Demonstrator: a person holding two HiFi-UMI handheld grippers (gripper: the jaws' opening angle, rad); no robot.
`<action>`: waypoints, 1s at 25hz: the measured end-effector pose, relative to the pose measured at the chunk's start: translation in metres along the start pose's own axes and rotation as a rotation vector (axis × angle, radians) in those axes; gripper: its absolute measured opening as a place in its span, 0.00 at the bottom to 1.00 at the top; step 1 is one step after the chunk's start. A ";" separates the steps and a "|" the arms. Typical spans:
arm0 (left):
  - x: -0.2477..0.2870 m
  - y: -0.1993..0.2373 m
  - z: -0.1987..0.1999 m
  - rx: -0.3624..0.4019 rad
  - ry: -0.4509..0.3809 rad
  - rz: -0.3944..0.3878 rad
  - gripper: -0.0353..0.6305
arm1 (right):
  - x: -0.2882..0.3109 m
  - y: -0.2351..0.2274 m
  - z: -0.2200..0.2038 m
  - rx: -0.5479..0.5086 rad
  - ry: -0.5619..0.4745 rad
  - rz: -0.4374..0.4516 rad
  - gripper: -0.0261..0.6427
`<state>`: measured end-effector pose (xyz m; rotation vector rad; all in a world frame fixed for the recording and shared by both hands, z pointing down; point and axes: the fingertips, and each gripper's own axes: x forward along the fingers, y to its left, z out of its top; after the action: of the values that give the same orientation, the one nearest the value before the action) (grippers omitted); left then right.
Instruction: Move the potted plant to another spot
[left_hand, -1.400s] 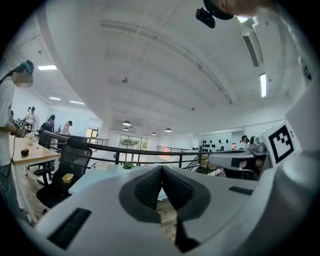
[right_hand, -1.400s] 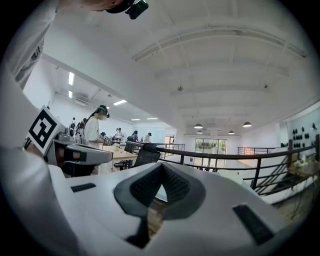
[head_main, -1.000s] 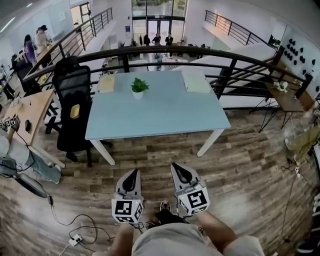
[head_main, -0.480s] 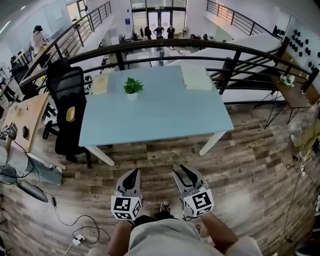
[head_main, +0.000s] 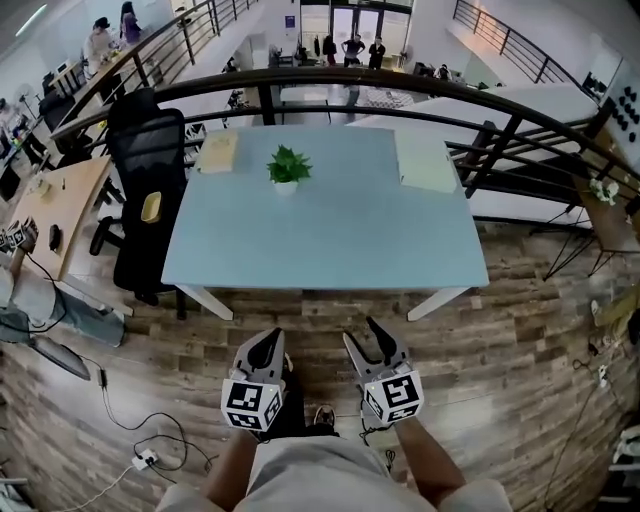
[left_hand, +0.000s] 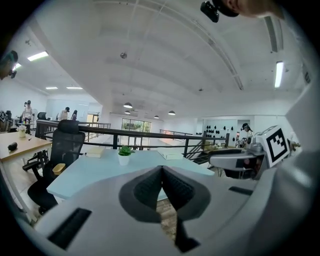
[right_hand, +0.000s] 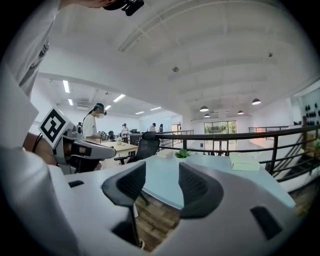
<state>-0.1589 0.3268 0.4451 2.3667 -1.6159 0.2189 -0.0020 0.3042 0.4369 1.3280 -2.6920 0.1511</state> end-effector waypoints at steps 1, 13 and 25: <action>0.007 0.009 0.002 -0.006 0.000 0.004 0.07 | 0.012 -0.001 0.002 -0.003 0.003 0.004 0.36; 0.117 0.116 0.056 -0.004 -0.003 -0.098 0.07 | 0.146 -0.031 0.035 -0.043 0.061 -0.039 0.43; 0.177 0.193 0.041 -0.032 0.083 -0.156 0.07 | 0.225 -0.045 0.011 -0.018 0.179 -0.097 0.55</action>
<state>-0.2741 0.0911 0.4796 2.4120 -1.3804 0.2543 -0.1027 0.0997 0.4651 1.3670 -2.4708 0.2239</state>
